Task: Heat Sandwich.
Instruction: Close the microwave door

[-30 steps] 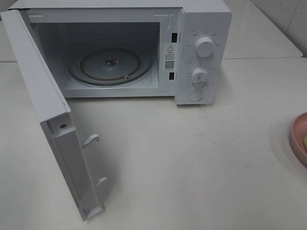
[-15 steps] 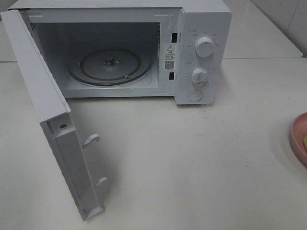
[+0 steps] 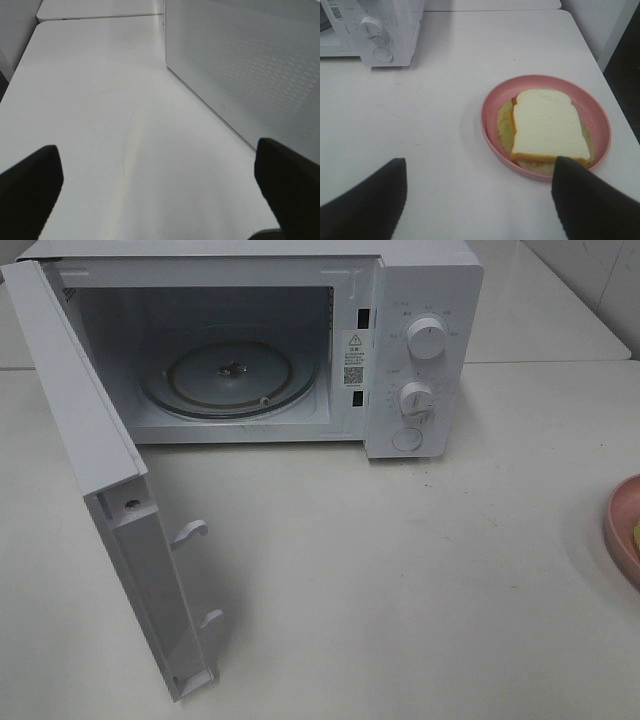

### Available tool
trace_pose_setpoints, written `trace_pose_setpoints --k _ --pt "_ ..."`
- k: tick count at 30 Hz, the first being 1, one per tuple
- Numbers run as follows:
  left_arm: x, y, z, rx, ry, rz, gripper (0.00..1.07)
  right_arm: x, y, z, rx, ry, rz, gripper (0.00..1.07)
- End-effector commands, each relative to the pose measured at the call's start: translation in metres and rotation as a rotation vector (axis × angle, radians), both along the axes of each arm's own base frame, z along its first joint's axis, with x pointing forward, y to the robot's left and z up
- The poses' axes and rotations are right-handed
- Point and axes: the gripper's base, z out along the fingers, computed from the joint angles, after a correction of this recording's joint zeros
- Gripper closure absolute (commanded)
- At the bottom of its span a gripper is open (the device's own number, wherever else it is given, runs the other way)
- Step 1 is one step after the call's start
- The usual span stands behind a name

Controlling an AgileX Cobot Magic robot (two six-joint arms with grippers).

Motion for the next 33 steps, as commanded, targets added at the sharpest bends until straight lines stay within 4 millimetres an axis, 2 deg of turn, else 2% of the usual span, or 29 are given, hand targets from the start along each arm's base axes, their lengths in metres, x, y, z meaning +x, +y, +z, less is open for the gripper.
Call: trace_pose_setpoints --k 1,11,17,20,23,24,25,27,28,29,30,32,33 --pt "-0.003 0.000 0.001 -0.006 -0.041 0.002 0.07 -0.004 0.000 0.000 -0.004 -0.032 -0.001 0.31" --pt "-0.002 0.000 0.001 -0.013 -0.038 0.005 0.07 -0.004 0.000 0.000 -0.004 -0.032 -0.001 0.31" --pt "0.010 0.001 0.014 -0.011 -0.043 0.012 0.09 -0.004 0.000 0.000 -0.005 -0.032 -0.001 0.31" --pt "0.017 0.001 0.014 -0.011 -0.011 0.013 0.11 -0.004 0.000 0.000 -0.005 -0.032 -0.001 0.31" --pt "0.031 0.001 0.015 -0.013 0.040 0.015 0.21 -0.004 0.000 0.000 -0.005 -0.032 -0.001 0.31" --pt "0.031 0.001 0.015 -0.013 0.040 0.015 0.21 -0.004 0.000 0.000 -0.005 -0.032 -0.001 0.31" --pt "0.037 0.002 0.017 -0.014 0.034 0.018 0.32 -0.004 0.000 0.000 -0.005 -0.032 -0.001 0.31" --pt "0.043 0.002 0.018 -0.015 0.027 0.021 0.46 -0.004 0.000 0.000 -0.005 -0.032 -0.001 0.31" --pt "0.049 0.002 0.017 -0.016 0.027 0.023 0.52 -0.004 0.000 0.000 -0.005 -0.032 -0.001 0.31" --pt "0.049 0.002 0.017 -0.016 0.027 0.023 0.52 -0.004 0.000 0.000 -0.005 -0.032 -0.001 0.31" --pt "0.053 0.003 0.016 -0.015 0.030 0.026 0.65 -0.004 0.000 0.000 -0.005 -0.032 -0.001 0.31" --pt "0.060 0.003 0.013 -0.014 0.037 0.029 0.79 -0.004 0.000 0.000 -0.005 -0.032 -0.001 0.31" --pt "0.068 0.004 0.008 -0.013 0.053 0.033 0.94 -0.004 0.000 0.000 -0.005 -0.032 -0.001 0.31"
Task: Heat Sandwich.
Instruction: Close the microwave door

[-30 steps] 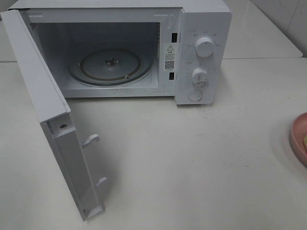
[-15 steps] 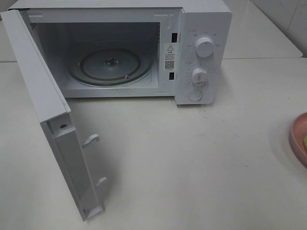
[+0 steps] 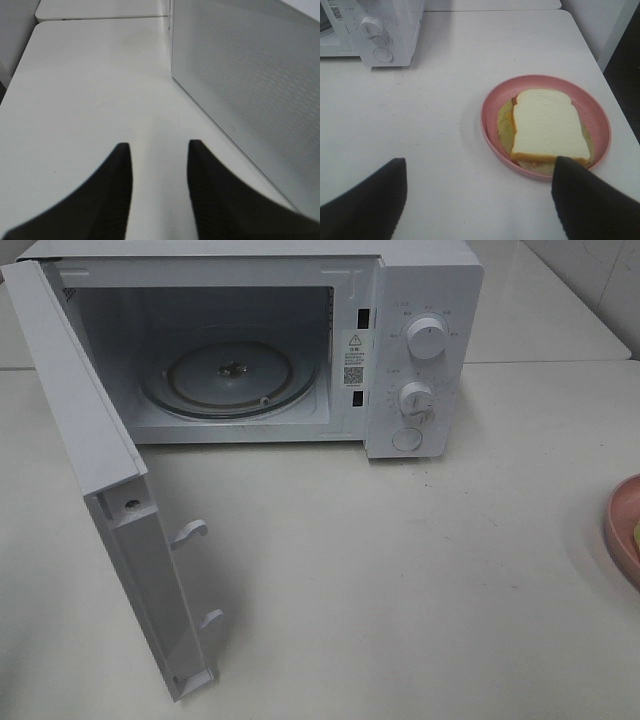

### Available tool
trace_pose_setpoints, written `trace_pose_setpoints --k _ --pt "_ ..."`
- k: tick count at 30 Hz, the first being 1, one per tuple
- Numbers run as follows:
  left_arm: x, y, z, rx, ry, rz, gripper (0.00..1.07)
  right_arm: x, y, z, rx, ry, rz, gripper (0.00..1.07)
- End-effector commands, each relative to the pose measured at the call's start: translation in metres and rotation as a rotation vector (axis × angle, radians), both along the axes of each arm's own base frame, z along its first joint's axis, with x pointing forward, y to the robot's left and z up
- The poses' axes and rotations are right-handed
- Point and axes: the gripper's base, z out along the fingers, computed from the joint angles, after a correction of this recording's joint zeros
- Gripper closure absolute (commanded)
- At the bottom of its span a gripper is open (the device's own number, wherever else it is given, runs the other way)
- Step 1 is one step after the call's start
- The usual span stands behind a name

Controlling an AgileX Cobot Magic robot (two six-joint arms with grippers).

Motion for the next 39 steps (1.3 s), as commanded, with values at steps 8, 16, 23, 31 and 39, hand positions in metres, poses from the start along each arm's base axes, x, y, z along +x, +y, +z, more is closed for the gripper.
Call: trace_pose_setpoints --k 8,16,23,31,39 --pt "0.037 0.003 -0.028 -0.008 -0.032 0.029 1.06 -0.004 0.000 0.000 -0.004 -0.032 -0.001 0.31" --pt "0.054 0.006 -0.054 -0.006 -0.190 0.062 1.06 -0.004 0.000 0.000 -0.004 -0.032 -0.001 0.31" --pt "0.071 0.009 -0.066 0.013 -0.294 0.086 1.06 -0.004 0.000 0.000 -0.004 -0.032 -0.001 0.31" --pt "0.098 0.009 -0.075 0.016 -0.326 0.084 1.06 -0.004 0.000 0.000 -0.004 -0.032 -0.001 0.31" --pt "0.118 -0.011 -0.092 0.019 -0.307 -0.039 1.06 -0.004 0.000 0.000 -0.005 -0.032 -0.001 0.31"
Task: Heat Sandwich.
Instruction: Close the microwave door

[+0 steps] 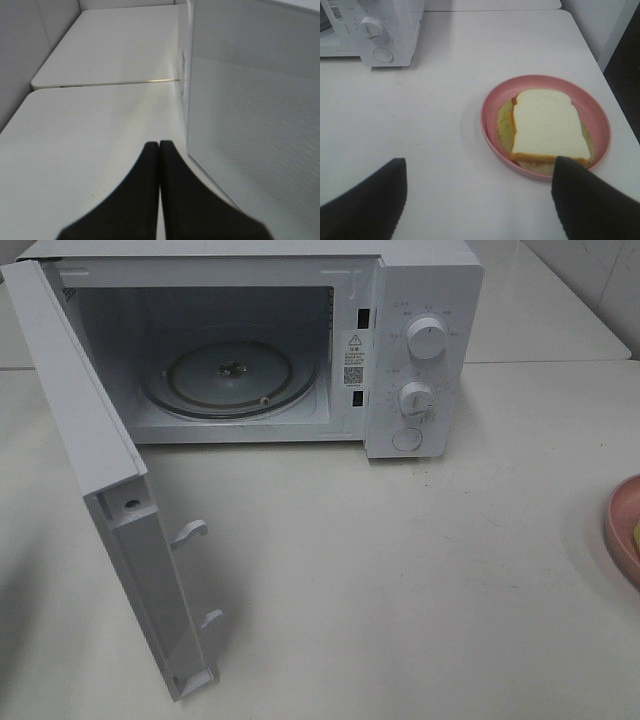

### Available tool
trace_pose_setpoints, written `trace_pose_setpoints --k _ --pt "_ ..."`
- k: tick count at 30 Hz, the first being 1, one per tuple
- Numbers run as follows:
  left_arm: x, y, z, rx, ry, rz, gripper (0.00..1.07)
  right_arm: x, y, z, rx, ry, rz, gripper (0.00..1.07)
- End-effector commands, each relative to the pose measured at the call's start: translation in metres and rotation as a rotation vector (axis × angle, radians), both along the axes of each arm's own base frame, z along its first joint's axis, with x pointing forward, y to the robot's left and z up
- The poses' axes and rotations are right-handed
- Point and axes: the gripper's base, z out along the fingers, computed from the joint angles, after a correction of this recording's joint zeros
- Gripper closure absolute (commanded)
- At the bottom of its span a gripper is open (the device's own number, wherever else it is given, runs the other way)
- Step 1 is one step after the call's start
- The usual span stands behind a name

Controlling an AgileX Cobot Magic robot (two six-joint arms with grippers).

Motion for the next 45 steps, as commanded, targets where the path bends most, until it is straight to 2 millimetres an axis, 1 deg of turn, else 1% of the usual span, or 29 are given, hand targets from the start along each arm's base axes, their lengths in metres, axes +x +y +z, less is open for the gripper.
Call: trace_pose_setpoints --k 1,4,5,9,11,13,16,17,18,20,21,22,25,26,27,29,30,31,34,35,39,40,42,43,45 --pt "0.007 -0.009 -0.004 0.000 -0.025 -0.049 1.06 -0.004 0.000 0.000 -0.005 -0.032 -0.001 0.31" --pt "0.012 -0.013 -0.008 0.001 -0.017 -0.066 1.06 -0.004 0.000 0.000 -0.005 -0.032 -0.001 0.31" --pt "0.019 -0.018 -0.010 -0.002 -0.011 -0.086 1.06 -0.004 0.000 0.000 -0.005 -0.032 -0.001 0.31" --pt "0.029 -0.026 -0.011 -0.008 -0.013 -0.129 1.06 -0.004 0.000 0.000 -0.005 -0.032 -0.001 0.31" --pt "0.038 -0.035 -0.014 -0.008 -0.005 -0.181 1.06 -0.004 0.000 0.000 -0.005 -0.032 -0.001 0.31" --pt "0.041 -0.037 -0.015 -0.009 -0.007 -0.194 1.06 -0.004 0.000 0.000 -0.005 -0.032 -0.001 0.31" --pt "0.050 -0.051 -0.019 -0.025 -0.004 -0.243 1.06 -0.004 0.000 0.000 -0.005 -0.032 -0.001 0.31" --pt "0.050 -0.051 -0.019 -0.025 -0.004 -0.243 1.06 -0.004 0.000 0.000 -0.005 -0.032 -0.001 0.31" --pt "0.055 -0.059 -0.021 -0.023 0.000 -0.270 1.06 -0.004 0.000 0.000 -0.005 -0.032 -0.001 0.31" --pt "0.062 -0.067 -0.020 -0.023 -0.001 -0.293 1.06 -0.004 0.000 0.000 -0.004 -0.032 -0.001 0.31" --pt "0.062 -0.067 -0.020 -0.023 -0.001 -0.293 1.06 -0.004 0.000 0.000 -0.004 -0.032 -0.001 0.31" --pt "0.068 -0.075 -0.021 -0.023 -0.001 -0.316 1.06 -0.004 0.000 0.000 -0.004 -0.032 -0.001 0.31" --pt "0.075 -0.085 -0.023 -0.026 0.005 -0.343 1.06 -0.004 0.000 0.000 -0.004 -0.032 -0.001 0.31" --pt "0.075 -0.085 -0.023 -0.026 0.005 -0.343 1.06 -0.004 0.000 0.000 -0.004 -0.032 -0.001 0.31" --pt "0.080 -0.093 -0.023 -0.037 0.006 -0.347 1.06 -0.004 0.000 0.000 -0.004 -0.032 -0.001 0.31" --pt "0.084 -0.099 -0.023 -0.046 0.005 -0.351 1.06 -0.004 0.000 0.000 -0.004 -0.032 -0.001 0.31" --pt "0.089 -0.105 -0.023 -0.055 0.002 -0.353 1.06 -0.004 0.000 0.000 -0.004 -0.032 -0.001 0.31" --pt "0.089 -0.105 -0.023 -0.055 0.002 -0.353 1.06 -0.004 0.000 0.000 -0.004 -0.032 -0.001 0.31" --pt "0.097 -0.116 -0.021 -0.072 -0.008 -0.355 1.06 -0.004 0.000 0.000 -0.004 -0.032 -0.001 0.31" --pt "0.097 -0.116 -0.021 -0.072 -0.008 -0.355 1.06 -0.004 0.000 0.000 -0.004 -0.032 -0.001 0.31" --pt "0.113 -0.140 -0.017 -0.095 -0.029 -0.382 1.06 -0.004 0.000 0.000 -0.004 -0.032 -0.001 0.31" --pt "0.113 -0.140 -0.017 -0.095 -0.029 -0.382 1.06 -0.004 0.000 0.000 -0.004 -0.032 -0.001 0.31" --pt "0.118 -0.149 -0.017 -0.102 -0.032 -0.393 1.06 -0.004 0.000 0.000 -0.004 -0.032 -0.001 0.31" --pt "0.122 -0.156 -0.018 -0.114 -0.031 -0.394 1.06 -0.004 0.000 0.000 -0.004 -0.032 -0.001 0.31" --pt "0.123 -0.159 -0.017 -0.121 -0.033 -0.393 1.06 -0.004 0.000 0.000 -0.004 -0.032 -0.001 0.31"
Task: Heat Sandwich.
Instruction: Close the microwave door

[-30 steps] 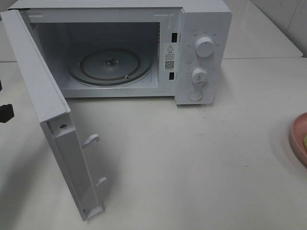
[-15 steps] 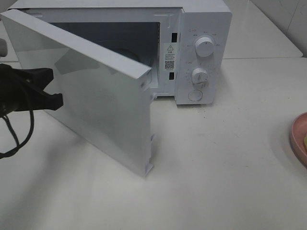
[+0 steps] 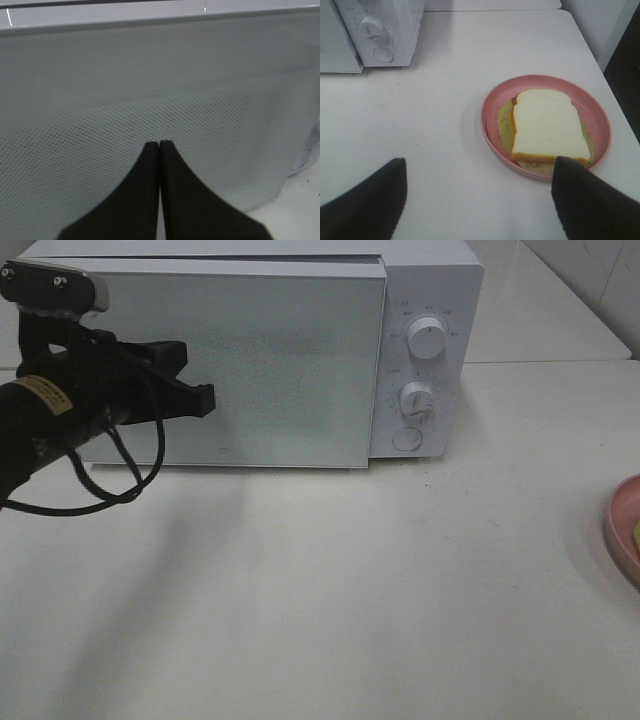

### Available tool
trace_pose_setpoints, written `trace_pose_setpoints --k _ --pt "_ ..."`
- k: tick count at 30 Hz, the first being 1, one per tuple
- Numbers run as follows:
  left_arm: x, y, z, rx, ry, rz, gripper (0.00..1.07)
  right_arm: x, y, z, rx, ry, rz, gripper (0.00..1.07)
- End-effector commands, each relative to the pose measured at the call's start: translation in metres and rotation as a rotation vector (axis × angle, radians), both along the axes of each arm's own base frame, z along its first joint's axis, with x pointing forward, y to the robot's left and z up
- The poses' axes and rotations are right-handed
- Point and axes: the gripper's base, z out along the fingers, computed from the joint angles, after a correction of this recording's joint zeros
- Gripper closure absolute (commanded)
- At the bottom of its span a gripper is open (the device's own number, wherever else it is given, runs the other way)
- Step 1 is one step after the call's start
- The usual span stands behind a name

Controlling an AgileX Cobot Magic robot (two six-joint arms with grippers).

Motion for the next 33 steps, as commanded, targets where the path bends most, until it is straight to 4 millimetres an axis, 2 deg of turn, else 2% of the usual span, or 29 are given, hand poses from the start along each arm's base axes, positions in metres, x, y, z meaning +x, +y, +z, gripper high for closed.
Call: trace_pose_setpoints --k 1,6,24,33 --pt "0.007 -0.013 0.002 -0.032 0.002 0.008 1.06 -0.004 0.000 0.000 -0.004 -0.032 -0.001 0.31" --pt "0.016 -0.037 0.003 -0.060 0.006 -0.010 1.06 -0.004 0.000 0.000 -0.004 -0.032 -0.001 0.32" --pt "0.039 -0.097 0.004 -0.087 -0.015 -0.054 1.06 -0.004 0.000 0.000 -0.004 -0.032 -0.001 0.32" --pt "0.055 -0.109 0.006 -0.093 -0.009 -0.024 1.06 -0.004 0.000 0.000 -0.004 -0.032 -0.001 0.32"
